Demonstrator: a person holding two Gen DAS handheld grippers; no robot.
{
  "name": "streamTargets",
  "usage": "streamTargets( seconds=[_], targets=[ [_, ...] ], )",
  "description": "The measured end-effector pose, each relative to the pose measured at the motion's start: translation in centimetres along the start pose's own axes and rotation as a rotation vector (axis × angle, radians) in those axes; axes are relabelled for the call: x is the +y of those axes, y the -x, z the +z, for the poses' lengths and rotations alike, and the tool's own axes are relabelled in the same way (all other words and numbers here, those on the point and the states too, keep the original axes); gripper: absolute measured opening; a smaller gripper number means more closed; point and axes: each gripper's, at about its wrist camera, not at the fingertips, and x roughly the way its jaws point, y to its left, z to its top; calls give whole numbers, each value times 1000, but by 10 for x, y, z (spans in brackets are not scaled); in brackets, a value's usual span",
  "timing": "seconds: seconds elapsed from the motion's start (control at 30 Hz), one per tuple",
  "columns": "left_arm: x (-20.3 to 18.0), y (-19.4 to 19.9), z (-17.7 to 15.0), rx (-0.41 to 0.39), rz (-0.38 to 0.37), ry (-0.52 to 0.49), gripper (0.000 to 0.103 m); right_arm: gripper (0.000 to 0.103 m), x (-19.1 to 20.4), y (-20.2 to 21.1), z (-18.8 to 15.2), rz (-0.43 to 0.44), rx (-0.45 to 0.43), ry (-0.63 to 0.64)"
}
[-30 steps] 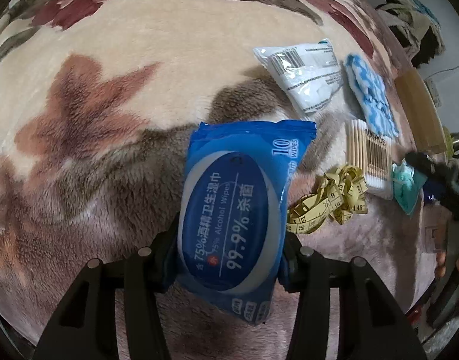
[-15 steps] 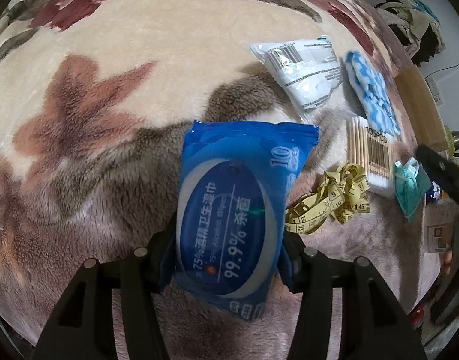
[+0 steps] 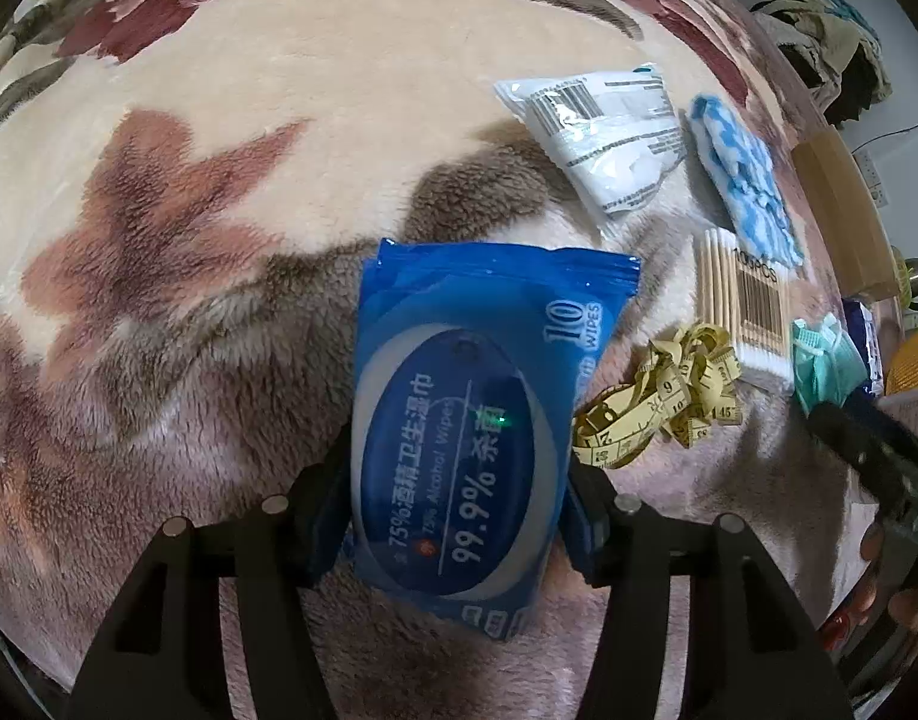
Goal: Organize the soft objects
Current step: 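Grasp the teal face mask with the right gripper and lift it, then carry the wipes pack in the left gripper while the right carries the mask to the basket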
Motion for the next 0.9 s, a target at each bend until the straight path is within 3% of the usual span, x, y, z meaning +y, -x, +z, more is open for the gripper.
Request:
streamTargets(
  seconds=[0.13, 0.3, 0.33, 0.37, 0.4, 0.47, 0.57, 0.73, 0.9],
  targets=[
    [2, -1, -2, 2, -1, 3, 60, 103, 5, -8, 11, -105, 0, 90],
    [3, -1, -5, 5, 1, 2, 60, 100, 18, -21, 16, -219, 66, 244],
    [3, -2, -4, 5, 1, 3, 60, 97, 17, -22, 14, -233, 80, 258],
    [3, -2, -4, 6, 2, 4, 60, 78, 18, -24, 15, -241, 89, 274],
    [2, -3, -3, 6, 2, 4, 60, 61, 17, -25, 15, -234, 98, 282],
    [2, -3, -3, 8, 3, 0, 60, 54, 13, -26, 15, -194, 117, 254],
    [0, -3, -1, 12, 0, 0, 60, 35, 9, -17, 15, -148, 99, 203],
    [-2, 1, -6, 24, 15, -17, 53, 32, -11, 11, 6, 61, 52, -15],
    [-5, 9, -17, 22, -15, -12, 52, 32, -7, 30, -15, 130, 19, -83]
  ],
)
